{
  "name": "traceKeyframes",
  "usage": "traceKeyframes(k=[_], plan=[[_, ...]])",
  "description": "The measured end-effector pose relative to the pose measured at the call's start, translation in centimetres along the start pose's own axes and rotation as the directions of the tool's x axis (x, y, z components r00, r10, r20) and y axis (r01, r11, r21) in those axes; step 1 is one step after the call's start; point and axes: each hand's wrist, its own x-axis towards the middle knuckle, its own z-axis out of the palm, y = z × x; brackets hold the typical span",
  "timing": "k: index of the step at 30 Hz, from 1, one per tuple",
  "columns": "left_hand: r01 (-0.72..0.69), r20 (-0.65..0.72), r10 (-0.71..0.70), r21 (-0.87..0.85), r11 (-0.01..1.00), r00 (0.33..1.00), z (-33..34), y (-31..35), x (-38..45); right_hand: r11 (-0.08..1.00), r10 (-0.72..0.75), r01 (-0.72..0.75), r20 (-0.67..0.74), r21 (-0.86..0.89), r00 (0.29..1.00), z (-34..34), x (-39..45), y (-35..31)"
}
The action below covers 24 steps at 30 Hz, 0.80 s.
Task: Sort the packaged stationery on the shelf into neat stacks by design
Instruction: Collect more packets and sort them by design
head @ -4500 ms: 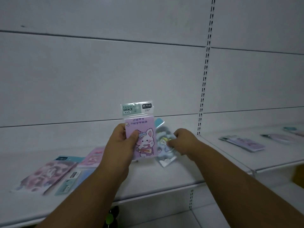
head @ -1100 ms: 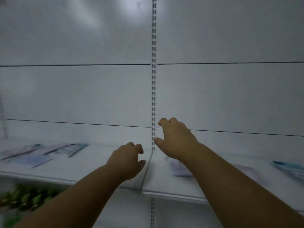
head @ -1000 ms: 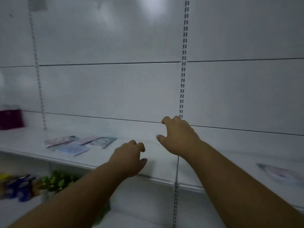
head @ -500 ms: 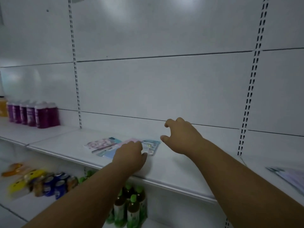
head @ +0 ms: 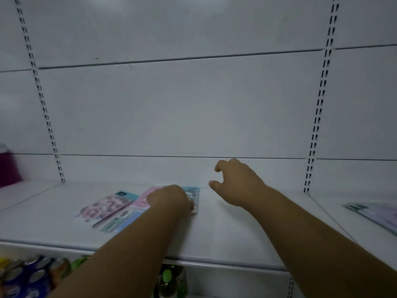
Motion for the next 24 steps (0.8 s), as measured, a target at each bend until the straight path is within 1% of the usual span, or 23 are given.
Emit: traceKeyframes(k=[3,6,8,9,10,13,15,17,19,24], plan=[[0.054,-0.021,-0.059,-0.184,0.981,0.998,-0.5,-0.2,0.5,1.0,0.011,-0.011,-0.011,-0.008,1.0,0.5,0.1,-0.2],[-0.017,-0.088,-0.01,-0.302,0.953,0.996,-1.2,-0.7,1.1,1.0,0.009,-0.009,-0.038,0.0,0.999,0.8,0.6,-0.8],[-0.049,-0.123,-0.007,-0.447,0.893,0.992,-1.9,-1.7,1.3,1.0,-0.004,0.005,-0.043,0.008,0.999,1.2,1.1,-1.6],[-0.051,-0.138,-0.029,-0.545,0.837,0.99,-2.1,-2.5,1.5,1.0,-0.015,0.015,-0.043,0.015,0.999,1.5,1.4,-2.2],[-0.06,-0.157,-0.057,-0.65,0.757,0.986,-2.3,-3.4,1.6,0.999,-0.03,0.031,-0.046,0.025,0.999,1.8,1.8,-2.8],[-0.12,-0.228,-0.194,-0.884,0.451,0.954,-3.4,-7.2,0.9,0.994,-0.074,0.079,-0.064,0.074,0.995,3.3,2.6,-4.8],[-0.164,-0.22,-0.26,-0.961,0.222,0.94,-4.1,-10.2,0.0,0.99,-0.085,0.089,-0.045,0.107,0.995,4.7,3.1,-6.4],[-0.209,-0.211,-0.277,-0.977,0.037,0.937,-4.8,-13.3,-0.8,0.989,-0.083,0.082,0.01,0.121,0.996,6.4,3.7,-8.3],[-0.242,-0.215,-0.241,-0.966,-0.091,0.946,-5.3,-16.2,-1.5,0.99,-0.077,0.069,0.06,0.12,0.995,8.1,4.2,-10.4],[-0.217,-0.198,-0.099,-0.939,-0.266,0.975,-6.3,-21.2,-2.0,0.999,0.04,-0.039,0.175,-0.01,0.984,12.0,6.0,-14.5]])
